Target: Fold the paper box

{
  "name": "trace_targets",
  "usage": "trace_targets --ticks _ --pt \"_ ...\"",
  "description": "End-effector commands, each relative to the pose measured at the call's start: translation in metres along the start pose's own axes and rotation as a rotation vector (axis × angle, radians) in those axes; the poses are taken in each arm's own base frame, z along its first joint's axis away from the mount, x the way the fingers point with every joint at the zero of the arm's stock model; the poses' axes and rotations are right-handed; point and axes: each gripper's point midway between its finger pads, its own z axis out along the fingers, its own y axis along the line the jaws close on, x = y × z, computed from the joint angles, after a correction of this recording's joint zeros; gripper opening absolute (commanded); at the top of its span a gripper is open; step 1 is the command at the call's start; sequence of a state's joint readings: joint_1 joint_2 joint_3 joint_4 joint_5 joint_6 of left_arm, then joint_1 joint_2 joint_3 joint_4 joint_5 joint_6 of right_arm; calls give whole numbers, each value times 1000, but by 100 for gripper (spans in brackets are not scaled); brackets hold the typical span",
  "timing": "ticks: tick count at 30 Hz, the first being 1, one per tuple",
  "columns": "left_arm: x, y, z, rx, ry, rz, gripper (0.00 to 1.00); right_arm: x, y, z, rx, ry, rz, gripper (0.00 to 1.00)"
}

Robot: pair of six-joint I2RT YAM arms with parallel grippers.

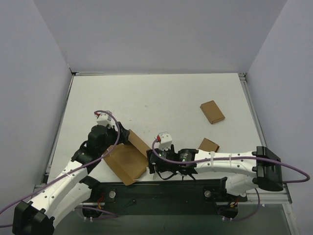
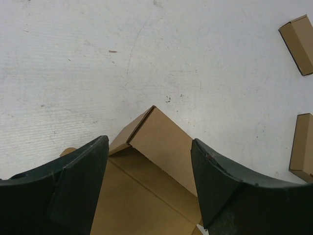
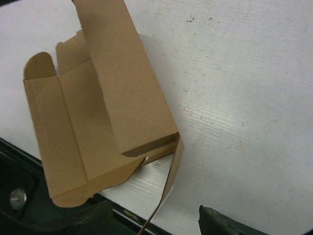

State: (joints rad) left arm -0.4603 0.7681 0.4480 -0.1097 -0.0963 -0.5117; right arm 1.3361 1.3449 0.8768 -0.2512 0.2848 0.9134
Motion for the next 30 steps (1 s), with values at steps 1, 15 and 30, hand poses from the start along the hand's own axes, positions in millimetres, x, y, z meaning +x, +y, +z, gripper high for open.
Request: trace_targets --ticks 1,15,30 --pt "-24 -12 -8 14 -62 23 78 -1 -23 -3 149 8 -34 67" --pt "-31 -37 -12 92 -68 95 77 -17 -41 12 196 68 -65 13" --pt "7 -108 -40 340 -10 265 70 -76 -92 28 162 62 -306 0"
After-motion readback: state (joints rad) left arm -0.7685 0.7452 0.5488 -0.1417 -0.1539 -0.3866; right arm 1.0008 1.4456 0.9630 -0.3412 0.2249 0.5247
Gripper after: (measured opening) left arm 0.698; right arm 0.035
